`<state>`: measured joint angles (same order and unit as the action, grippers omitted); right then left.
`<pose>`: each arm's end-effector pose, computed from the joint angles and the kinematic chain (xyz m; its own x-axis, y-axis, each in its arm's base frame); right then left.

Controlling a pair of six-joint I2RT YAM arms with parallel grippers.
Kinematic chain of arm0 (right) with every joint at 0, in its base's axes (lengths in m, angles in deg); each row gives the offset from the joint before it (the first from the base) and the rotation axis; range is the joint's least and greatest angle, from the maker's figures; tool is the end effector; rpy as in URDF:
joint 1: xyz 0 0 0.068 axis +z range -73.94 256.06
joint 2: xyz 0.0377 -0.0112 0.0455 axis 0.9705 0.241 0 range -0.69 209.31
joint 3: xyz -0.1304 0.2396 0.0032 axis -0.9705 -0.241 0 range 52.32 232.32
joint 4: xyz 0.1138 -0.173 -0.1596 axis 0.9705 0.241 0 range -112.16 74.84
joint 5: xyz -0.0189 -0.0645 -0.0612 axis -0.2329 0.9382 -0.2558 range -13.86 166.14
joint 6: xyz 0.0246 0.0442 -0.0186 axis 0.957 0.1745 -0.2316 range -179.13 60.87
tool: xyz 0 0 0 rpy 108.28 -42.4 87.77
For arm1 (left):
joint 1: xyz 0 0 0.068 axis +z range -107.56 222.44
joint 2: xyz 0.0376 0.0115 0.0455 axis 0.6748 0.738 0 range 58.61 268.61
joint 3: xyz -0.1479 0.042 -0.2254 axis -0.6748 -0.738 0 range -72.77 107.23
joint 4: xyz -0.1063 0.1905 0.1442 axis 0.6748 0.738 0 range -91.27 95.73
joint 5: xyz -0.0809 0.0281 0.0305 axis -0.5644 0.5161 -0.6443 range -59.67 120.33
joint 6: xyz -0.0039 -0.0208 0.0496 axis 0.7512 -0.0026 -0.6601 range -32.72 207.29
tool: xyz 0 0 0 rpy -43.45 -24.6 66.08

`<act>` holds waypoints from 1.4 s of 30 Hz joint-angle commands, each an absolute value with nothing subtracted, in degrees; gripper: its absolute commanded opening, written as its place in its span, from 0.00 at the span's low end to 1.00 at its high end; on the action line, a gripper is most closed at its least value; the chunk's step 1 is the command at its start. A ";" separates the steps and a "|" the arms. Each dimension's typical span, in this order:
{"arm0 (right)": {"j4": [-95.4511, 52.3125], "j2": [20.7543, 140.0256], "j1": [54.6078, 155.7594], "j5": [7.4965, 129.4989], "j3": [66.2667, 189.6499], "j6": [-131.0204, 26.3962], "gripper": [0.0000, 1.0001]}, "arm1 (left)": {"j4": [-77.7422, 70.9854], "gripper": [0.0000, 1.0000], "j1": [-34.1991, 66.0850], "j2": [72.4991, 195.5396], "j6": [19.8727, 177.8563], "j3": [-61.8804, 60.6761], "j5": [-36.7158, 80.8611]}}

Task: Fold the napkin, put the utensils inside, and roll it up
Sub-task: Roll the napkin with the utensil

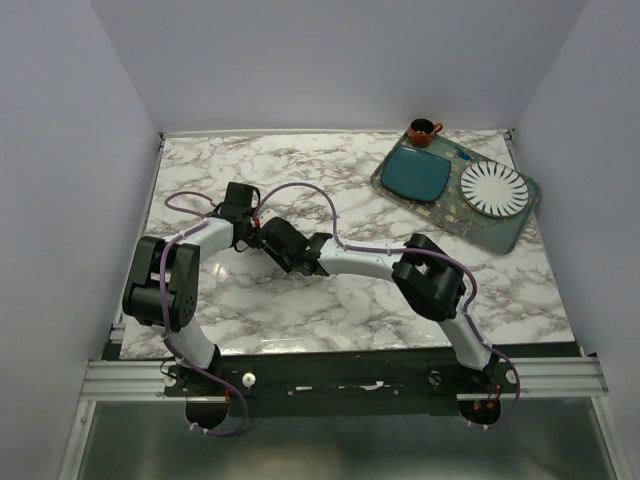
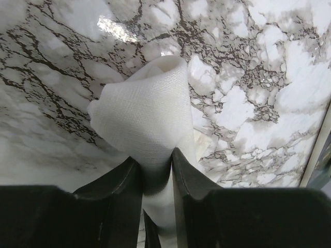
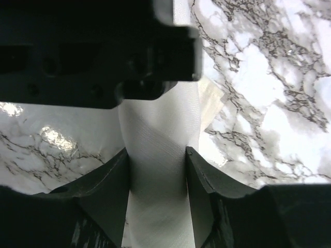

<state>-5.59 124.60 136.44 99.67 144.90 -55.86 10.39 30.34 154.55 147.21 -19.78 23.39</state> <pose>0.2499 0.4107 0.1662 -0.4121 -0.6192 -0.6685 -0.6460 0.7159 -0.2649 0.3226 -0.0735 0.1639 -0.6387 -0.7416 -0.2050 -0.5512 0.6269 -0.5506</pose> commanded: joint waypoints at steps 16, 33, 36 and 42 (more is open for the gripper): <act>-6.34 124.72 117.02 44.26 142.05 -34.79 0.44 | 12.71 0.91 31.19 145.53 139.57 -21.79 22.26; -9.25 128.51 113.15 34.30 141.62 -31.00 0.43 | 11.63 0.86 26.01 158.36 142.74 -12.66 21.80; -9.51 128.42 112.89 34.13 141.44 -31.35 0.45 | 12.61 0.79 26.01 159.25 142.22 -12.04 26.11; -8.90 126.50 113.06 36.14 141.36 -33.45 0.53 | 12.79 0.56 25.92 160.57 141.78 -11.77 27.35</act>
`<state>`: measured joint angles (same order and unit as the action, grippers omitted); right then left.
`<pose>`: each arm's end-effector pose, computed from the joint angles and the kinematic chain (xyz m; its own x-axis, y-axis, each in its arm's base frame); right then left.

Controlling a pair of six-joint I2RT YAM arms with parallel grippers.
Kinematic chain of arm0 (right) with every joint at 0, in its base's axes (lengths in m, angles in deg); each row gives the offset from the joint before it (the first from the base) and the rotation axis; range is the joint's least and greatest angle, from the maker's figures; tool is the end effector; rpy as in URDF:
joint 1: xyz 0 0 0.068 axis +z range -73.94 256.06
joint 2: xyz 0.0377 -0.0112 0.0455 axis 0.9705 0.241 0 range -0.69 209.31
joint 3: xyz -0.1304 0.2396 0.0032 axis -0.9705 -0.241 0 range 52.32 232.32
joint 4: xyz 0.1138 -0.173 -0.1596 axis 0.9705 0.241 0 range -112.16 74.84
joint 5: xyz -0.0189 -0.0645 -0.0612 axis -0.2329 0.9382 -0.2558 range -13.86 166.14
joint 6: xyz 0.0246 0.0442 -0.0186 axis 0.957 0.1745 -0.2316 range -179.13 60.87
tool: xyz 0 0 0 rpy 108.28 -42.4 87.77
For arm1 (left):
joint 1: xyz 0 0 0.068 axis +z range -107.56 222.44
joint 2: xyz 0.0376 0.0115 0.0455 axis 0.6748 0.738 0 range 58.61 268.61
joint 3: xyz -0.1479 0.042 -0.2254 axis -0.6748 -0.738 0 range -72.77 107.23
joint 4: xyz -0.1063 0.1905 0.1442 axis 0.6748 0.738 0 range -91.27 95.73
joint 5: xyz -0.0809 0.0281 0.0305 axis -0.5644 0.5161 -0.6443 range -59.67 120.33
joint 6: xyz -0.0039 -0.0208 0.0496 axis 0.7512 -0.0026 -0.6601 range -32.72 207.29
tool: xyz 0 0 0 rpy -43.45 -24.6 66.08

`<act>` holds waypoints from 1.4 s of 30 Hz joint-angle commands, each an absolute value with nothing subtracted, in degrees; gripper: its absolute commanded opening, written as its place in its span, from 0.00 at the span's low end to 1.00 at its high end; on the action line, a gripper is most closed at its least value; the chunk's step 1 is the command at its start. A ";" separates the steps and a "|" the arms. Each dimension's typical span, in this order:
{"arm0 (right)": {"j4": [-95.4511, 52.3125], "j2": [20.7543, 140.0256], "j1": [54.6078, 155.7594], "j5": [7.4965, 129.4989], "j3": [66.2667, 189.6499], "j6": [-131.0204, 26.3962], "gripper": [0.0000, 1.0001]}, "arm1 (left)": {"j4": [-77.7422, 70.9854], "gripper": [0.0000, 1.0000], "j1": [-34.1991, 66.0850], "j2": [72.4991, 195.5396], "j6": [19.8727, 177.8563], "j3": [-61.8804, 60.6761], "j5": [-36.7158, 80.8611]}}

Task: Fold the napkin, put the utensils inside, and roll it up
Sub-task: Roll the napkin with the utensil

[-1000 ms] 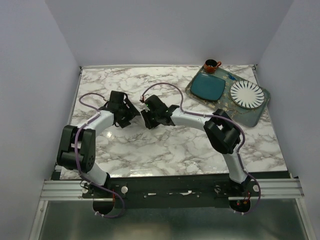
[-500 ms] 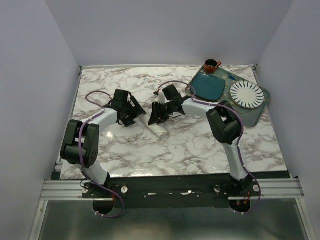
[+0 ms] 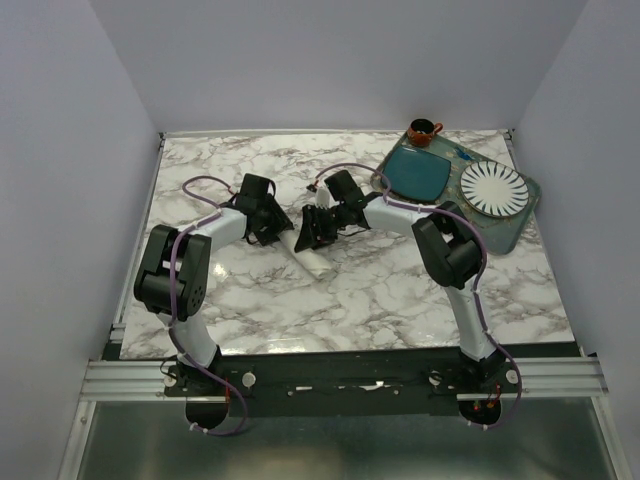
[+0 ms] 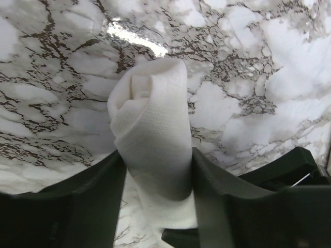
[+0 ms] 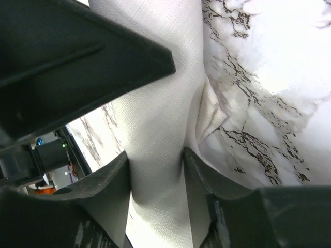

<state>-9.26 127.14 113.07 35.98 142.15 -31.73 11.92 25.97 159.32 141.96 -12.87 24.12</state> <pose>0.3660 0.3046 0.1399 -0.9114 -0.2466 -0.3295 -0.4116 0.5394 0.7346 0.3423 -0.1051 0.1697 -0.7283 -0.6305 -0.2685 -0.4347 0.7279 -0.5302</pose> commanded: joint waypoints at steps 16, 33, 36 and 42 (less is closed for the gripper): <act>-3.10 118.57 127.54 82.59 141.09 -50.41 0.94 | 13.23 0.36 25.92 160.48 142.13 -12.65 25.94; -1.69 126.05 134.42 100.32 145.58 -55.53 0.88 | 13.14 0.36 26.36 160.22 143.10 -13.71 24.36; -1.69 125.70 133.63 96.45 144.79 -53.33 0.77 | 13.05 0.36 26.62 159.69 143.10 -13.97 24.27; -2.83 123.94 130.12 86.00 141.63 -48.76 0.53 | 12.18 0.41 27.06 158.20 142.48 -15.11 24.44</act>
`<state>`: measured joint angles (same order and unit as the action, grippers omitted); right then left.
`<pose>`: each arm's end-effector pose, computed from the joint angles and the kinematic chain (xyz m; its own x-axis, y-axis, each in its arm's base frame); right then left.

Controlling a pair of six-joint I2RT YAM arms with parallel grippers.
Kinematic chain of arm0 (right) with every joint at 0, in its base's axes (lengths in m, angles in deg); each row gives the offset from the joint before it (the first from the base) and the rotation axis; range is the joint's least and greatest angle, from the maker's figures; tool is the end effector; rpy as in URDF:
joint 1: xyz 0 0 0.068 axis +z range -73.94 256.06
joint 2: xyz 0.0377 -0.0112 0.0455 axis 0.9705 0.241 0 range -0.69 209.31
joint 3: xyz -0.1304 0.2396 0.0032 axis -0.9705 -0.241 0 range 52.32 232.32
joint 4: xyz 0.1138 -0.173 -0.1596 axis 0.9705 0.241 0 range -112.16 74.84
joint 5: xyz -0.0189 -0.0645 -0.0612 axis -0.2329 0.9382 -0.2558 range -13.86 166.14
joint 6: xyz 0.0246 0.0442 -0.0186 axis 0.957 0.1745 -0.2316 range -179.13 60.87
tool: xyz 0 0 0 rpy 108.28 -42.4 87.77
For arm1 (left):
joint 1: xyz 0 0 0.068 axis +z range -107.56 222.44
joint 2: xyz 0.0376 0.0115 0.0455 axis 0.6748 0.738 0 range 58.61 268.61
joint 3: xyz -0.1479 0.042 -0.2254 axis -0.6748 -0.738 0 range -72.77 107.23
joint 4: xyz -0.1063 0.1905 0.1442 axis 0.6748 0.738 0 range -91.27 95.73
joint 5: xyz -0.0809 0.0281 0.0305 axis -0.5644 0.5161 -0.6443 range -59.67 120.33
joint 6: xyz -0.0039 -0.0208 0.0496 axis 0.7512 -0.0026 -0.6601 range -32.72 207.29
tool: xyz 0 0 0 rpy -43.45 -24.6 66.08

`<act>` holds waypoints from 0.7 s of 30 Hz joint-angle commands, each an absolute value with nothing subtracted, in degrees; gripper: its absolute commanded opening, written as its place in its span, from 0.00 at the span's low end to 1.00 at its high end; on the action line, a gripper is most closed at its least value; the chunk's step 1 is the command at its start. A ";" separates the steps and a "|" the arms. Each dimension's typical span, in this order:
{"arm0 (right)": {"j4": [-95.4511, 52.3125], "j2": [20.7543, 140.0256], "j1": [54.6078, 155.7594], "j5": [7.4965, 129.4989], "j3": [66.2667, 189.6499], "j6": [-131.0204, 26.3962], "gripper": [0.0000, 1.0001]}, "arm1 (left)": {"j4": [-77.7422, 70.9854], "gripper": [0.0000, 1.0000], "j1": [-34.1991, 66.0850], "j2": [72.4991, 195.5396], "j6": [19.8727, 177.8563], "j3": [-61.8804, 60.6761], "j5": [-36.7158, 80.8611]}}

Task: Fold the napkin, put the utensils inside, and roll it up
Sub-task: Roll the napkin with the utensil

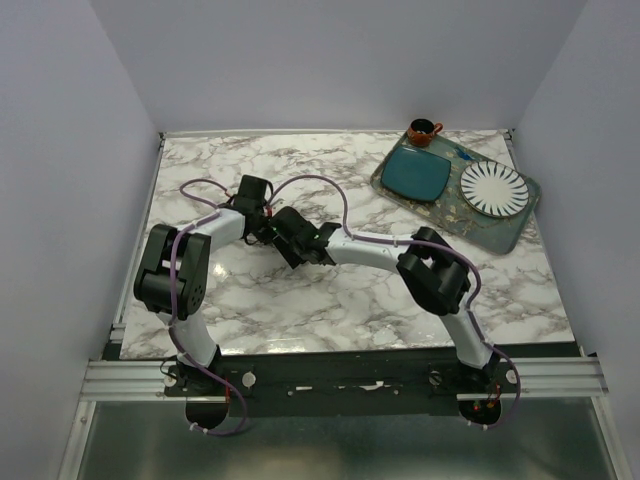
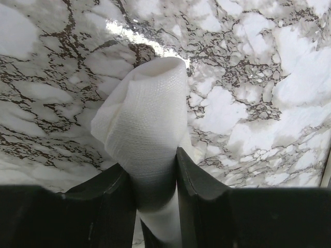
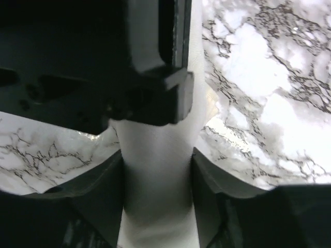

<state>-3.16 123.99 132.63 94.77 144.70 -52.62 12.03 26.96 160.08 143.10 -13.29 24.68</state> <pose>0.2721 0.3915 0.1663 -0.5044 -0.5691 -0.6494 -0.6278 0.7581 -0.1768 0.3432 -0.0986 0.1630 -0.7095 -0.6577 -0.2530 -0.4757 0.7119 -0.5166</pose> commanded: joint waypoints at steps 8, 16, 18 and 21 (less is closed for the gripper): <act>-7.57 120.77 122.65 64.67 137.58 -42.43 0.45 | 13.75 0.77 27.32 154.51 138.97 -15.03 26.46; -12.14 124.11 113.69 39.34 137.75 -33.04 0.42 | 13.76 0.87 27.24 150.63 137.99 -15.47 25.24; -12.32 126.21 112.89 34.58 138.98 -32.23 0.41 | 12.71 0.88 27.24 151.77 138.87 -14.94 23.31; -12.41 127.36 112.36 32.72 139.42 -31.71 0.41 | 11.74 0.88 26.98 154.40 139.40 -13.63 21.20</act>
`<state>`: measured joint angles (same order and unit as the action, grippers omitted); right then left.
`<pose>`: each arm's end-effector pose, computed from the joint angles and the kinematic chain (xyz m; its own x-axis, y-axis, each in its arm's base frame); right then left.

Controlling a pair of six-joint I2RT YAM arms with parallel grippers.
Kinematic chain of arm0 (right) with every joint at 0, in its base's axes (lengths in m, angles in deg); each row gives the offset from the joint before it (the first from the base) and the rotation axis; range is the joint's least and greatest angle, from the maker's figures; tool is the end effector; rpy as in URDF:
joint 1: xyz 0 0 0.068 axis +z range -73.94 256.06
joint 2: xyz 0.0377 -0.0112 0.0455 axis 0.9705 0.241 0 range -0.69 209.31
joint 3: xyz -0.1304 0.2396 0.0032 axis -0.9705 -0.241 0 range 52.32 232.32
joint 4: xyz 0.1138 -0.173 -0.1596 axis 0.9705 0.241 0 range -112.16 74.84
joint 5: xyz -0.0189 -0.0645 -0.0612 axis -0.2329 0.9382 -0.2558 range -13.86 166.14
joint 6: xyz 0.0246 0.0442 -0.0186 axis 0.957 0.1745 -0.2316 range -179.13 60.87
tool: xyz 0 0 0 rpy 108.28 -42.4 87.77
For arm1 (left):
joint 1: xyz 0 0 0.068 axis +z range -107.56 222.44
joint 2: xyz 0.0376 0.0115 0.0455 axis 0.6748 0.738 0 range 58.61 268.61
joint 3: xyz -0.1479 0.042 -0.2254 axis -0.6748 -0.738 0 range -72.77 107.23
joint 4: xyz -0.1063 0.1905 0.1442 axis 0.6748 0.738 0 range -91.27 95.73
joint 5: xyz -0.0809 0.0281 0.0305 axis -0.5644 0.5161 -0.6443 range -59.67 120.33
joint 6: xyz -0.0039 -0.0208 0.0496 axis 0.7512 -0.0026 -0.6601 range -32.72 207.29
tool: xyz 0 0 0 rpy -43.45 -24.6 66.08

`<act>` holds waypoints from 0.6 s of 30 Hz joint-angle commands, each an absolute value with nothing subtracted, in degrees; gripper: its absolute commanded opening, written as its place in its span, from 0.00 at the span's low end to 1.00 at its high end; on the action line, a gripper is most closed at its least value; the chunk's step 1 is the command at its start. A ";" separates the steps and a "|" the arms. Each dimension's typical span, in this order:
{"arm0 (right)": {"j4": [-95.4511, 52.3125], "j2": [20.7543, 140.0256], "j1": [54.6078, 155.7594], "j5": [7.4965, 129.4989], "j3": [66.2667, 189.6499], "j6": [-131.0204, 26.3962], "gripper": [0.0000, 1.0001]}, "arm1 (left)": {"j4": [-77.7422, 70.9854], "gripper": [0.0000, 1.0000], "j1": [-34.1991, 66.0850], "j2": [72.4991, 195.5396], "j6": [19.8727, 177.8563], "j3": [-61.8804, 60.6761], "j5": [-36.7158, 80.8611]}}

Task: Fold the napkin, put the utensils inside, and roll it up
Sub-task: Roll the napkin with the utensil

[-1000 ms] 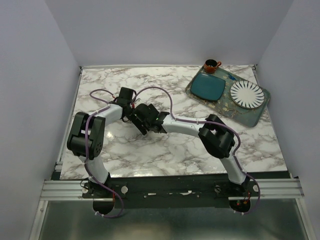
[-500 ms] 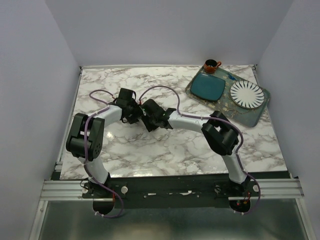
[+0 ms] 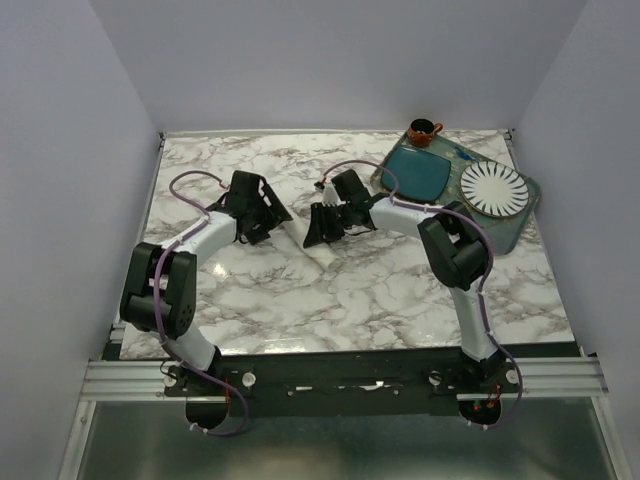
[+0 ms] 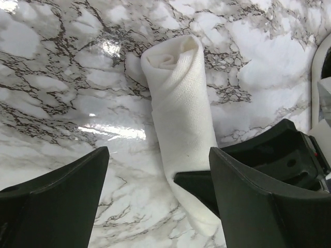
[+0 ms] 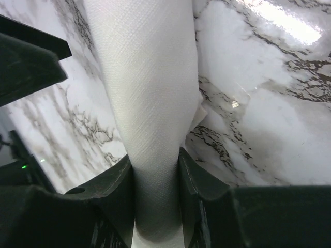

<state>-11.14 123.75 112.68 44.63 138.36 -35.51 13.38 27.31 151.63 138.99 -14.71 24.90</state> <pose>0.3632 0.2931 0.1468 -0.8716 -0.2223 -0.4369 -0.4717 0.6226 0.6244 0.3274 -0.0919 0.2026 -0.7060 -0.6185 -0.3450 -0.3793 0.7416 -0.5533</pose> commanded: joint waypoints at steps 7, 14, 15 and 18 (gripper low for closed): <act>-12.85 128.16 111.92 31.75 139.07 -30.92 0.42 | 10.59 0.87 24.60 160.03 140.11 -10.37 20.14; -12.85 127.98 111.39 30.87 139.42 -30.47 0.49 | 13.31 0.75 23.46 162.15 140.02 -9.31 27.94; -12.76 127.72 111.30 31.14 139.42 -30.47 0.50 | 13.32 0.73 23.46 162.06 140.02 -9.75 28.40; -12.15 125.97 111.48 33.33 138.99 -31.35 0.56 | 13.05 0.65 23.46 161.80 140.11 -10.72 29.28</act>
